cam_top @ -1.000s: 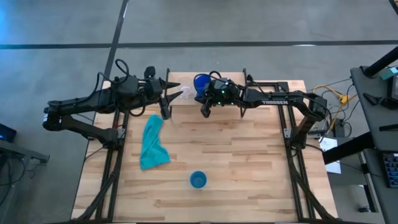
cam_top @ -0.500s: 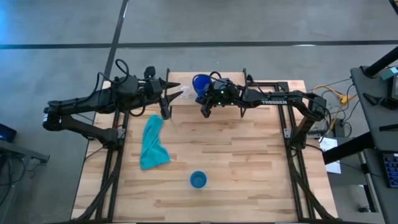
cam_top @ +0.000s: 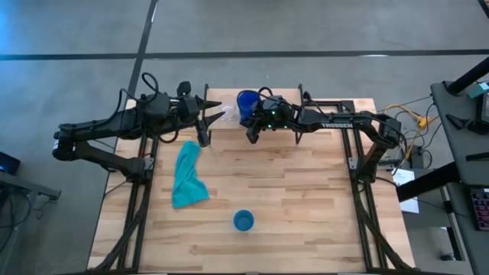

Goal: Stack small to large cups/mugs on shelf
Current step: Put the blue mug on the shelf, then put the light blue cup on the shelf

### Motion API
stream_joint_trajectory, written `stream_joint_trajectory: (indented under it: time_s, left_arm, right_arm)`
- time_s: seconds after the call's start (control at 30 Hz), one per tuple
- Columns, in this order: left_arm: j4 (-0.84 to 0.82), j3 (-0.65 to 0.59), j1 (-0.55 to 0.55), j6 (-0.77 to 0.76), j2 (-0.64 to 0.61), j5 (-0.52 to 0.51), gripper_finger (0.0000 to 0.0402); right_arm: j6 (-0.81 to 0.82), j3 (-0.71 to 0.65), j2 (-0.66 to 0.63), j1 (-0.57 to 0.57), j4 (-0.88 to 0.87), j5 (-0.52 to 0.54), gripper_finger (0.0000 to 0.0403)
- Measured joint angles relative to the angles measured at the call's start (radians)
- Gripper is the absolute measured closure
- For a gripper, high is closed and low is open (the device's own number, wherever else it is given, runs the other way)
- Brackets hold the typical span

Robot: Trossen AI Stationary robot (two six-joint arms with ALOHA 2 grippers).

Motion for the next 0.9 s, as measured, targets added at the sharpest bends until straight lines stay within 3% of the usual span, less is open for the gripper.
stream_joint_trajectory:
  time_s: [0.23,0.43,0.73,0.9]
  left_arm:
    - [0.0,0.0,0.0,0.0,0.0,0.0,0.0279]
    - [0.0,0.0,0.0,0.0,0.0,0.0,0.0279]
    - [-0.001,0.0,0.0,-0.002,0.0,0.004,0.0279]
    - [-0.024,0.0,0.0,-0.066,0.0,0.063,0.0279]
  right_arm:
    - [-0.001,0.001,-0.036,0.0,-0.012,-0.017,0.0337]
    - [0.0,0.001,-0.095,0.0,-0.126,-0.028,0.0337]
    - [0.034,0.002,-0.284,0.022,-0.357,-0.034,0.0337]
    - [0.082,0.002,-0.418,0.067,-0.455,-0.084,0.0337]
